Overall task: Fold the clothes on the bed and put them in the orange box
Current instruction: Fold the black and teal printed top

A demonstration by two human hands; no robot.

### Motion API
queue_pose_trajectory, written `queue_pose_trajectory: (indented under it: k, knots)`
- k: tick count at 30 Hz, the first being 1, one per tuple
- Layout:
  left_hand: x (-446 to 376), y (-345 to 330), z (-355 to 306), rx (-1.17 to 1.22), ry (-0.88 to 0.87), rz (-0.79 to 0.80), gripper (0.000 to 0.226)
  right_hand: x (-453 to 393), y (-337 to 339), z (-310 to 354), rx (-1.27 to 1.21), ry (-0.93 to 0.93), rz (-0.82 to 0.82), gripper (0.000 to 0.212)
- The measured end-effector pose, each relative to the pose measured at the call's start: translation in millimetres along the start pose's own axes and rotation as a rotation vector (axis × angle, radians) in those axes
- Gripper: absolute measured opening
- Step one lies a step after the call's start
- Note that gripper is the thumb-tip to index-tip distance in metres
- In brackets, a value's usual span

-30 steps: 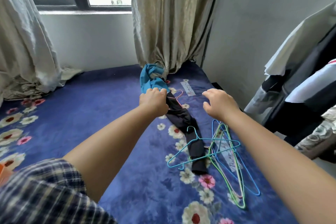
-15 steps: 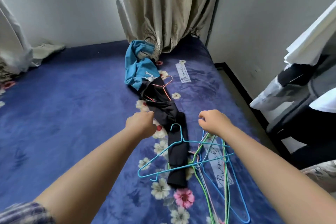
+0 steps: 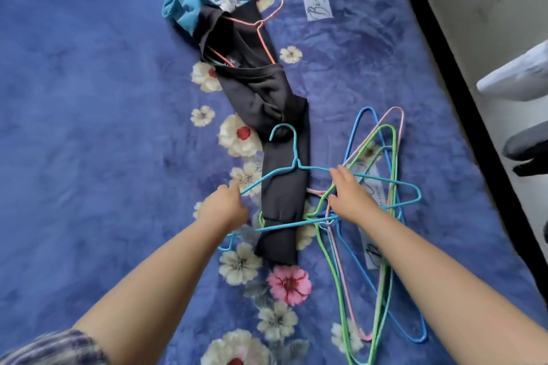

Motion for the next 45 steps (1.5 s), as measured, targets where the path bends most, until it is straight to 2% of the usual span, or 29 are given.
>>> queue_pose_trajectory:
  k: [2, 4, 6, 7, 9, 10, 11, 12, 14, 16, 17, 20, 23, 26, 28, 30, 31, 32, 34, 35, 37, 40, 45]
  knots:
    - [-8.5, -10.2, 2.6, -0.021, 0.009, 0.014, 0.027, -11.5, -3.9, 0.0, -0.015, 0.003, -0.01, 0.06]
    - [-14.1, -12.7, 4.6, -0.09, -0.021, 0.063, 0.023, -20.5, -2.9, 2.0, -0.003, -0.002, -0.072, 0.05]
    - [-12.8, -14.5, 4.2, -0.087, -0.147, 0.203, 0.023, -23.1, 8.1, 6.5, 0.055, -0.01, -0.157, 0.037]
    - [-10.4, -16.3, 2.5, -0.026, -0.218, 0.326, 0.021, -21.7, 16.3, 10.6, 0.103, 0.035, -0.201, 0.032]
    - [1.8, -16.7, -6.5, 0.16, -0.285, 0.621, 0.018, -15.8, 35.0, 21.2, 0.242, 0.281, -0.348, 0.022]
    - [8.0, -12.5, -12.0, 0.202, -0.286, 0.723, 0.02, -12.6, 46.3, 24.9, 0.352, 0.402, -0.392, 0.021]
    - [10.9, -8.9, -17.0, 0.183, -0.285, 0.758, 0.024, -9.0, 56.6, 27.4, 0.467, 0.482, -0.434, 0.027]
    - [9.6, -1.2, -20.5, 0.124, -0.302, 0.723, 0.028, -6.5, 68.2, 30.2, 0.565, 0.512, -0.407, 0.034]
    - [1.5, 16.9, -20.5, -0.031, -0.317, 0.47, 0.033, -8.1, 78.8, 32.2, 0.678, 0.574, -0.322, 0.041]
    - [-10.3, 33.6, -11.5, -0.051, -0.243, 0.259, 0.034, -0.1, 80.1, 41.4, 0.823, 0.622, -0.229, 0.035]
    - [-17.0, 40.3, -6.0, -0.023, -0.212, 0.211, 0.034, 3.7, 78.9, 47.8, 0.892, 0.611, -0.1, 0.029]
    - [-32.3, 52.8, 7.9, -0.032, -0.174, 0.189, 0.032, -4.8, 54.6, 57.5, 0.979, 0.474, 0.069, 0.032]
    - [-46.3, 55.5, 19.0, -0.074, -0.134, 0.172, 0.033, -18.7, 33.3, 74.3, 0.995, 0.448, 0.101, 0.035]
    - [-52.4, 51.4, 30.4, -0.015, -0.121, 0.176, 0.034, -32.3, 17.1, 82.3, 1.05, 0.447, 0.189, 0.033]
    - [-46.3, 51.1, 34.8, 0.234, -0.124, 0.231, 0.037, -32.6, 21.1, 86.5, 1.107, 0.502, 0.194, 0.04]
    - [-30.5, 56.9, 33.1, 0.725, -0.093, 0.51, 0.044, -28.8, 31.4, 93.9, 1.105, 0.544, 0.172, 0.046]
    - [-22.5, 63.4, 29.2, 0.869, -0.13, 0.656, 0.045, -27.6, 38.1, 97.0, 1.108, 0.561, 0.165, 0.045]
    - [-15.3, 70.0, 25.9, 0.905, -0.204, 0.745, 0.042, -26.0, 43.6, 100.2, 1.111, 0.573, 0.16, 0.043]
    - [-9.6, 85.0, 17.6, 0.829, -0.339, 0.782, 0.017, -22.8, 60.2, 108.4, 1.148, 0.566, 0.158, 0.037]
    - [-8.0, 93.8, 14.2, 0.77, -0.36, 0.756, 0.014, -20.9, 67.6, 110.2, 1.152, 0.565, 0.157, 0.034]
    - [-10.3, 105.4, 9.2, 0.678, -0.359, 0.711, 0.024, -18.4, 80.4, 112.6, 1.124, 0.561, 0.139, 0.032]
    - [-8.9, 105.9, -3.2, 0.594, -0.355, 0.718, 0.022, -13.8, 91.5, 106.8, 1.157, 0.525, 0.113, 0.028]
    - [-2.8, 55.4, -49.0, 0.398, -0.366, 0.812, 0.018, -8.6, 77.7, 67.3, 1.247, 0.476, 0.189, 0.029]
Point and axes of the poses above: each hand's wrist, its own x-axis away from the middle knuckle, its own y-axis out of the back of the hand, z = x × y, the point moved 1 cm from there along -x, towards the middle knuckle, and after that the axes turned 3 degrees about -x, right-handed, at the moved point
